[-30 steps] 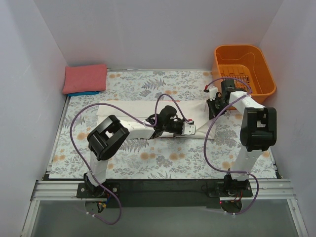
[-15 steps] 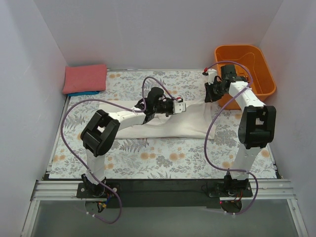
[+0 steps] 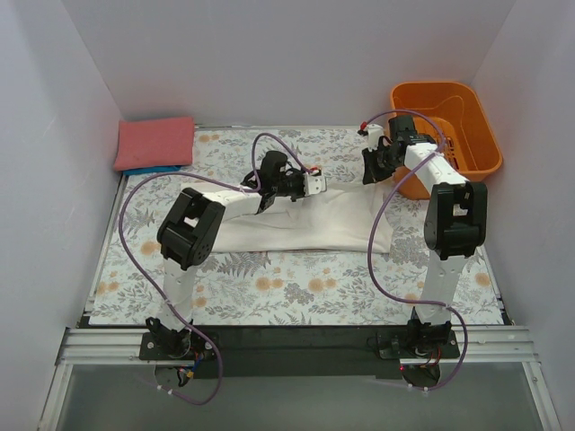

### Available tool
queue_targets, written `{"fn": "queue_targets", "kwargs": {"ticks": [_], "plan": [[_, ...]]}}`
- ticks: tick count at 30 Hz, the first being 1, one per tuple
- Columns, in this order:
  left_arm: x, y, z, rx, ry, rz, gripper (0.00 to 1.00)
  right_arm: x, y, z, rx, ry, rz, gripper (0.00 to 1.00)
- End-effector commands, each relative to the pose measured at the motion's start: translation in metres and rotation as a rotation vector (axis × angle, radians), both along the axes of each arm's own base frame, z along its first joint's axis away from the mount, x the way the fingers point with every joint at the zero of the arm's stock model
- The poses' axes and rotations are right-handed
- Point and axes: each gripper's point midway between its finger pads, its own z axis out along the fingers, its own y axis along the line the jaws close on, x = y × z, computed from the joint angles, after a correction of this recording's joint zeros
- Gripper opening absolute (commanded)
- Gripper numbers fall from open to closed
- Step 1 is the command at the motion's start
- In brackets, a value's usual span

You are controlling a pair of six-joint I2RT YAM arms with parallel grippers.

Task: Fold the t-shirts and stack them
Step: Fold the tshirt

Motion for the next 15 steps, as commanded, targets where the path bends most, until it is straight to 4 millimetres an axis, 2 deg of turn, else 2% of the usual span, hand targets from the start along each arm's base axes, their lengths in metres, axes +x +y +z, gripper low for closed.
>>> {"fn": "queue_targets", "kwargs": {"ticks": [1, 3, 4, 5, 7, 8, 9, 12, 14, 15], "plan": [[0.005, -0.004, 0.021, -0.029, -0.064, -0.025, 0.0, 0.013, -0.002, 0.021, 0.007, -0.058, -0.019, 0.01], [-0.001, -0.002, 0.022, -0.049, -0.052, -0.037, 0.0, 0.011, 0.0, 0.029, 0.015, -0.064, -0.021, 0.01], [-0.004, -0.002, 0.025, -0.058, -0.051, -0.045, 0.0, 0.004, 0.0, 0.026, 0.017, -0.046, -0.018, 0.01], [-0.007, 0.0, 0.035, -0.072, -0.063, -0.051, 0.0, -0.001, 0.0, 0.031, 0.021, -0.046, -0.018, 0.01], [-0.014, 0.006, 0.031, -0.076, -0.056, -0.059, 0.0, -0.017, -0.001, 0.022, 0.019, -0.004, -0.016, 0.01], [-0.016, 0.006, 0.043, -0.096, -0.082, -0.063, 0.0, -0.026, -0.001, 0.024, 0.019, 0.005, -0.014, 0.01], [-0.022, 0.011, 0.038, -0.1, -0.061, -0.066, 0.0, -0.032, -0.001, 0.024, 0.02, 0.012, -0.013, 0.01], [-0.034, 0.017, 0.047, -0.11, -0.049, -0.103, 0.0, -0.057, -0.002, 0.017, 0.025, 0.053, -0.009, 0.01], [-0.051, 0.02, 0.038, -0.092, -0.021, -0.158, 0.0, -0.068, -0.003, 0.017, 0.028, 0.061, -0.01, 0.01], [-0.057, 0.02, 0.041, -0.093, -0.027, -0.177, 0.0, -0.077, -0.004, 0.01, 0.025, 0.088, -0.01, 0.01]]}}
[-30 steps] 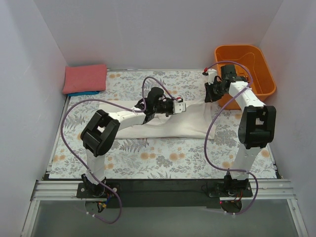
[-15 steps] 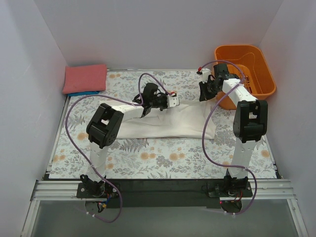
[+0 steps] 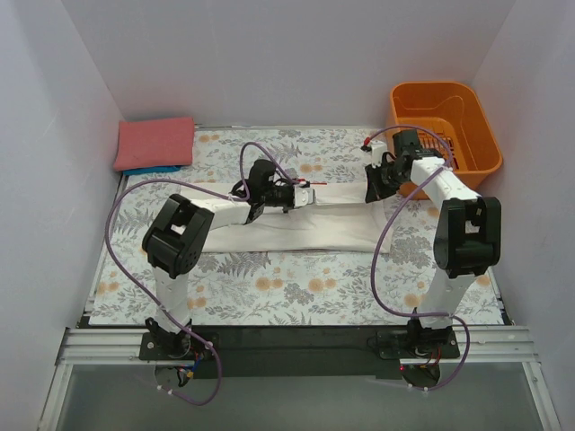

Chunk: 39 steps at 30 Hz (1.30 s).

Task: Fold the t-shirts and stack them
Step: Fold the tshirt

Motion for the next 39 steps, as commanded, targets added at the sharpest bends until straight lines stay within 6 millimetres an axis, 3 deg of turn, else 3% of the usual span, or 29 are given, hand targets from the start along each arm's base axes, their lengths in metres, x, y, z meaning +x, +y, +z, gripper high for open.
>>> {"fn": "queue_targets", "kwargs": {"ticks": [1, 7, 9, 10, 12, 14, 16, 17, 20, 21, 24, 26, 28, 33, 38, 39], "plan": [[-0.024, 0.006, 0.042, -0.054, -0.058, -0.095, 0.0, -0.021, -0.001, 0.009, 0.012, 0.011, -0.005, 0.01], [-0.046, 0.013, 0.021, 0.0, 0.033, -0.138, 0.02, -0.043, -0.001, -0.004, -0.015, 0.05, 0.023, 0.01], [-0.053, 0.016, 0.019, 0.015, 0.056, -0.148, 0.09, -0.042, -0.005, -0.005, -0.035, 0.044, 0.02, 0.16], [-0.055, 0.017, 0.025, 0.009, 0.055, -0.144, 0.13, -0.039, -0.007, -0.002, -0.05, 0.035, 0.015, 0.28], [-0.059, 0.024, 0.024, 0.028, 0.084, -0.111, 0.14, -0.035, -0.01, 0.004, -0.067, 0.017, 0.02, 0.34], [-0.06, 0.035, 0.032, 0.049, 0.095, -0.06, 0.17, -0.033, -0.015, 0.014, -0.097, -0.019, 0.039, 0.52], [-0.061, 0.05, 0.034, 0.061, 0.147, -0.003, 0.19, -0.035, -0.015, 0.022, -0.106, -0.049, 0.065, 0.53], [-0.063, 0.058, 0.038, 0.07, 0.186, 0.034, 0.2, -0.039, -0.015, 0.027, -0.112, -0.074, 0.094, 0.53], [-0.045, 0.088, 0.045, 0.069, 0.342, 0.21, 0.23, -0.051, -0.008, 0.026, -0.123, -0.086, 0.148, 0.49], [-0.025, 0.103, 0.049, 0.082, 0.367, 0.319, 0.24, -0.057, 0.001, 0.023, -0.135, -0.087, 0.193, 0.47], [-0.005, 0.143, 0.022, 0.181, 0.501, 0.502, 0.22, -0.074, 0.022, 0.008, -0.183, -0.069, 0.288, 0.42], [0.011, 0.177, 0.019, 0.212, 0.575, 0.623, 0.22, -0.081, 0.033, -0.003, -0.226, -0.053, 0.337, 0.41], [0.022, 0.201, 0.003, 0.269, 0.604, 0.716, 0.21, -0.079, 0.037, -0.011, -0.253, -0.05, 0.35, 0.41], [0.02, 0.266, -0.024, 0.364, 0.671, 0.843, 0.17, -0.059, 0.043, -0.036, -0.313, -0.015, 0.345, 0.41], [0.002, 0.303, -0.024, 0.386, 0.656, 0.88, 0.16, -0.046, 0.029, -0.075, -0.435, 0.013, 0.386, 0.4], [-0.009, 0.312, -0.032, 0.406, 0.663, 0.881, 0.16, -0.042, 0.026, -0.081, -0.458, 0.009, 0.392, 0.39]]}}
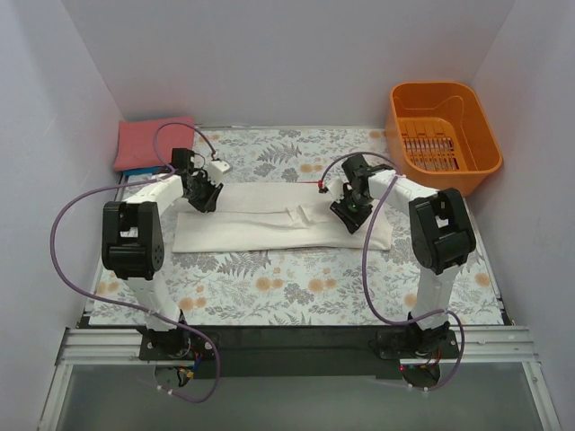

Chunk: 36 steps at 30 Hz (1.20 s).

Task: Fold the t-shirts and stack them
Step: Fold the tshirt

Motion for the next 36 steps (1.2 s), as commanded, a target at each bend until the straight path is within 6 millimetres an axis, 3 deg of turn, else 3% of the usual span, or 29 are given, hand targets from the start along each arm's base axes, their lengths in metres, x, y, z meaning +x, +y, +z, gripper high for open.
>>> {"fn": "queue_targets", "kwargs": {"ticks": [1, 3, 4, 5, 6, 7, 8, 11, 12, 14, 16, 17, 19, 20, 21, 23, 24, 26, 27, 28, 29, 30, 33, 36], "plan": [[-0.027, 0.02, 0.014, 0.055, -0.019, -0.031, 0.16, 0.03, -0.015, -0.019, -0.115, -0.08, 0.047, 0.39], [-0.052, 0.028, 0.006, 0.083, -0.005, -0.058, 0.16, 0.053, -0.015, -0.022, -0.145, -0.142, 0.071, 0.39], [-0.062, 0.029, 0.001, 0.093, 0.0, -0.072, 0.16, 0.061, -0.017, -0.032, -0.176, -0.141, 0.075, 0.39], [-0.07, 0.031, -0.002, 0.105, -0.002, -0.081, 0.16, 0.086, -0.01, -0.021, -0.169, -0.203, 0.073, 0.39], [-0.089, 0.034, -0.011, 0.127, 0.014, -0.099, 0.15, 0.098, -0.007, -0.021, -0.176, -0.224, 0.088, 0.39], [-0.096, 0.037, -0.015, 0.14, 0.014, -0.103, 0.16, 0.106, -0.008, -0.033, -0.2, -0.221, 0.093, 0.39], [-0.105, 0.038, -0.02, 0.151, 0.031, -0.109, 0.16, 0.136, 0.003, -0.016, -0.18, -0.3, 0.091, 0.39], [-0.143, 0.037, -0.038, 0.157, 0.104, -0.154, 0.15, 0.177, 0.015, -0.017, -0.193, -0.394, 0.113, 0.4], [-0.149, 0.034, -0.039, 0.155, 0.107, -0.171, 0.15, 0.207, 0.026, 0.003, -0.172, -0.498, 0.101, 0.41], [-0.171, 0.014, -0.037, 0.138, 0.116, -0.254, 0.15, 0.234, 0.029, 0.004, -0.189, -0.589, 0.094, 0.44], [-0.186, -0.007, -0.03, 0.128, 0.098, -0.326, 0.15, 0.264, 0.034, 0.025, -0.185, -0.711, 0.056, 0.47], [-0.197, -0.031, -0.028, 0.115, 0.1, -0.395, 0.15, 0.272, 0.035, 0.036, -0.181, -0.745, 0.037, 0.49], [-0.209, -0.057, -0.022, 0.084, 0.103, -0.465, 0.15, 0.285, 0.033, 0.067, -0.166, -0.827, -0.014, 0.55], [-0.219, -0.084, -0.016, 0.054, 0.113, -0.526, 0.15, 0.288, 0.029, 0.079, -0.147, -0.848, -0.05, 0.58], [-0.223, -0.096, -0.016, 0.04, 0.129, -0.555, 0.15, 0.286, 0.028, 0.1, -0.128, -0.875, -0.069, 0.61], [-0.233, -0.125, -0.018, 0.018, 0.188, -0.618, 0.15, 0.281, 0.021, 0.119, -0.091, -0.887, -0.108, 0.64], [-0.235, -0.134, -0.019, 0.009, 0.205, -0.636, 0.15, 0.274, 0.021, 0.144, -0.061, -0.913, -0.117, 0.67], [-0.245, -0.155, -0.026, -0.011, 0.258, -0.694, 0.14, 0.259, 0.012, 0.146, -0.047, -0.886, -0.121, 0.68], [-0.241, -0.172, -0.019, -0.041, 0.246, -0.698, 0.14, 0.25, 0.009, 0.17, -0.015, -0.906, -0.145, 0.69], [-0.243, -0.182, -0.018, -0.055, 0.249, -0.717, 0.14, 0.243, 0.011, 0.175, 0.024, -0.893, -0.136, 0.69], [-0.249, -0.195, -0.014, -0.071, 0.252, -0.748, 0.12, 0.23, 0.006, 0.166, 0.029, -0.84, -0.137, 0.69], [-0.237, -0.218, 0.006, -0.138, 0.234, -0.709, 0.11, 0.222, 0.004, 0.181, 0.059, -0.842, -0.152, 0.69], [-0.194, -0.236, 0.045, -0.222, 0.178, -0.597, 0.11, 0.191, 0.006, 0.178, 0.116, -0.742, -0.169, 0.69], [-0.146, -0.209, 0.059, -0.197, 0.118, -0.493, 0.11, 0.17, 0.011, 0.172, 0.163, -0.653, -0.181, 0.69]]}}
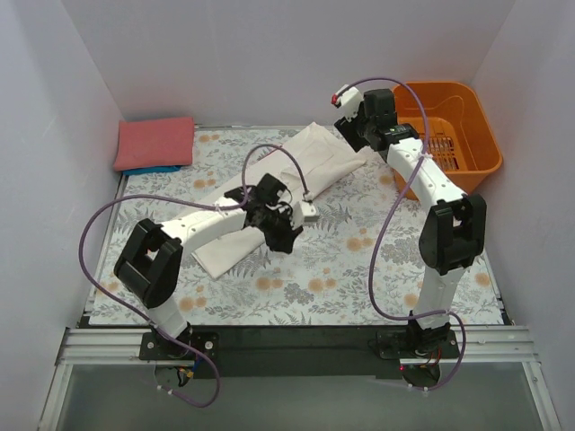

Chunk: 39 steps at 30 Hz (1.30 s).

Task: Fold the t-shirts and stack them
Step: Fold the tshirt

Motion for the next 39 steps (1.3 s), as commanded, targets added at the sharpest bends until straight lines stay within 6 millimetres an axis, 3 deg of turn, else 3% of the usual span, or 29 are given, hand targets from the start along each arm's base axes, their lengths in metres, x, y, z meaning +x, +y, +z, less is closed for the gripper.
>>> {"fn": "queue_targets", "kwargs": {"ticks": [1, 4, 7, 9, 13, 18, 20, 21, 24, 25, 27, 28, 30, 31, 32, 34, 35, 36, 39], "plan": [[0.062, 0.028, 0.038, -0.017, -0.093, 0.142, 0.11, -0.046, 0.02, -0.027, 0.125, 0.212, 0.046, 0.68], [0.099, 0.086, 0.028, 0.104, -0.187, 0.212, 0.11, -0.067, 0.025, -0.033, 0.168, 0.274, 0.07, 0.69], [0.111, 0.118, 0.009, 0.2, -0.252, 0.207, 0.11, -0.079, 0.025, -0.041, 0.182, 0.312, 0.076, 0.69], [0.114, 0.14, -0.013, 0.282, -0.278, 0.208, 0.11, -0.083, 0.025, -0.042, 0.188, 0.322, 0.072, 0.7], [0.101, 0.156, -0.045, 0.35, -0.232, 0.188, 0.11, -0.089, 0.023, -0.046, 0.19, 0.341, 0.069, 0.7], [0.06, 0.163, -0.079, 0.41, -0.12, 0.143, 0.11, -0.089, 0.016, -0.044, 0.184, 0.334, 0.047, 0.7], [0.035, 0.152, -0.085, 0.414, -0.09, 0.076, 0.11, -0.086, 0.011, -0.042, 0.19, 0.328, 0.032, 0.7], [0.012, 0.149, -0.088, 0.412, -0.049, 0.034, 0.11, -0.086, 0.009, -0.045, 0.19, 0.336, 0.025, 0.7], [-0.037, 0.112, -0.085, 0.369, 0.013, -0.09, 0.11, -0.081, 0.003, -0.044, 0.187, 0.329, 0.008, 0.7], [-0.06, 0.086, -0.081, 0.327, 0.044, -0.146, 0.11, -0.08, 0.001, -0.044, 0.184, 0.329, 0.004, 0.7], [-0.073, 0.057, -0.077, 0.29, 0.054, -0.178, 0.1, -0.078, -0.002, -0.044, 0.176, 0.325, -0.004, 0.69], [-0.081, 0.028, -0.071, 0.251, 0.073, -0.196, 0.09, -0.076, -0.004, -0.045, 0.172, 0.325, -0.007, 0.7], [-0.086, -0.006, -0.066, 0.195, 0.102, -0.21, 0.09, -0.074, -0.006, -0.047, 0.166, 0.323, -0.012, 0.69], [-0.086, -0.043, -0.054, 0.126, 0.123, -0.237, 0.09, -0.072, -0.007, -0.048, 0.166, 0.324, -0.015, 0.69], [-0.086, -0.06, -0.045, 0.099, 0.16, -0.207, 0.09, -0.071, -0.006, -0.048, 0.167, 0.325, -0.014, 0.69], [-0.078, -0.092, -0.022, 0.011, 0.19, -0.188, 0.09, -0.065, -0.004, -0.047, 0.17, 0.319, -0.011, 0.68], [-0.069, -0.111, 0.001, -0.061, 0.179, -0.182, 0.09, -0.063, -0.003, -0.046, 0.171, 0.318, -0.01, 0.68], [-0.064, -0.116, 0.016, -0.106, 0.18, -0.167, 0.08, -0.061, -0.001, -0.049, 0.172, 0.324, -0.005, 0.67], [-0.04, -0.107, 0.066, -0.259, 0.184, -0.091, 0.09, -0.055, 0.004, -0.045, 0.192, 0.326, 0.01, 0.63]]}}
